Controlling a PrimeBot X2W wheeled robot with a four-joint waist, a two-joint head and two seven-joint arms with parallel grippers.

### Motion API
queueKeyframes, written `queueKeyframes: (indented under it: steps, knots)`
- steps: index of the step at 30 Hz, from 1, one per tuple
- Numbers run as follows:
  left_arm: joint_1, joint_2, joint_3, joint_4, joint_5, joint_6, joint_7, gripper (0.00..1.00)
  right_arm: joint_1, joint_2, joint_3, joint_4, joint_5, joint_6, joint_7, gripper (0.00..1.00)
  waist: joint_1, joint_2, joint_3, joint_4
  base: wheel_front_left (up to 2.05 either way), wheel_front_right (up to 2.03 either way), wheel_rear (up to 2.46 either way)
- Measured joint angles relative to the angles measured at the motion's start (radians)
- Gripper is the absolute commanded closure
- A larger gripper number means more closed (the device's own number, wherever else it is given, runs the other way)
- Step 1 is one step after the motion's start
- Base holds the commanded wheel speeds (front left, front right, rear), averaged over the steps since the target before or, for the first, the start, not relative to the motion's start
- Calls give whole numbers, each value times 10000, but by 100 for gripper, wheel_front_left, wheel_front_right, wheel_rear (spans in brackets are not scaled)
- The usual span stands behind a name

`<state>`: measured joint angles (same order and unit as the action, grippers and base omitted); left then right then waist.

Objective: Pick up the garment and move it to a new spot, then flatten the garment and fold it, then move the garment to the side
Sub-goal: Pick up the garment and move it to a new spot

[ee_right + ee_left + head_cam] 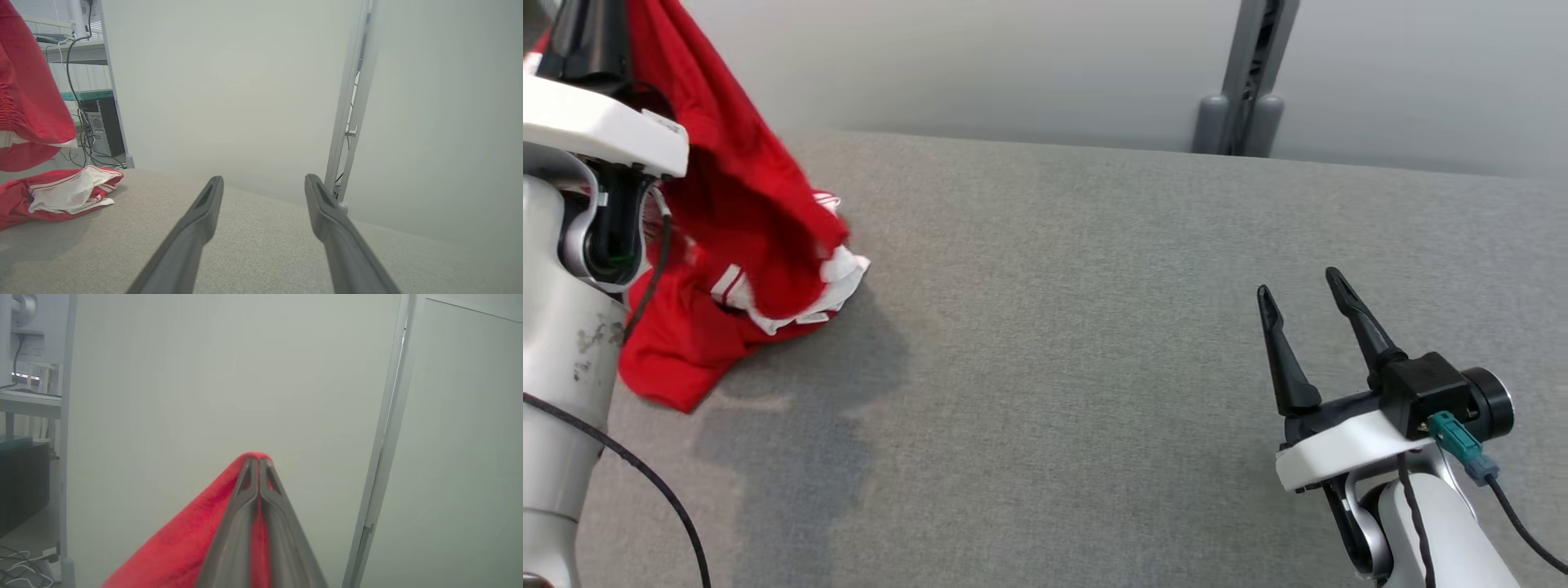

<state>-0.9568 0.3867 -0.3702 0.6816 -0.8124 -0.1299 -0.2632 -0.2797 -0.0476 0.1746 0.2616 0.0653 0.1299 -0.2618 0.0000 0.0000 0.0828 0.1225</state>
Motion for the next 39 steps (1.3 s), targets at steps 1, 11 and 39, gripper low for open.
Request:
queueKeyframes:
  steps: [1, 11, 39]
  knots:
    - [103, -23, 12, -165, 42, 0, 0, 100, 35, -4, -36, -13, 6, 0, 0, 0, 1, 0, -56, -80, 0, 0, 0]
    - [1138, -692, -291, -1425, 117, 54, 0, 100, 302, 4, -692, -134, -224, 0, 0, 0, 0, 0, -436, -1048, 0, 0, 0]
    - [1092, -3262, -1908, -1352, 763, 378, 31, 100, 177, 0, -1218, -318, -121, 0, 0, 0, 0, 0, 652, -3835, 0, 0, 0]
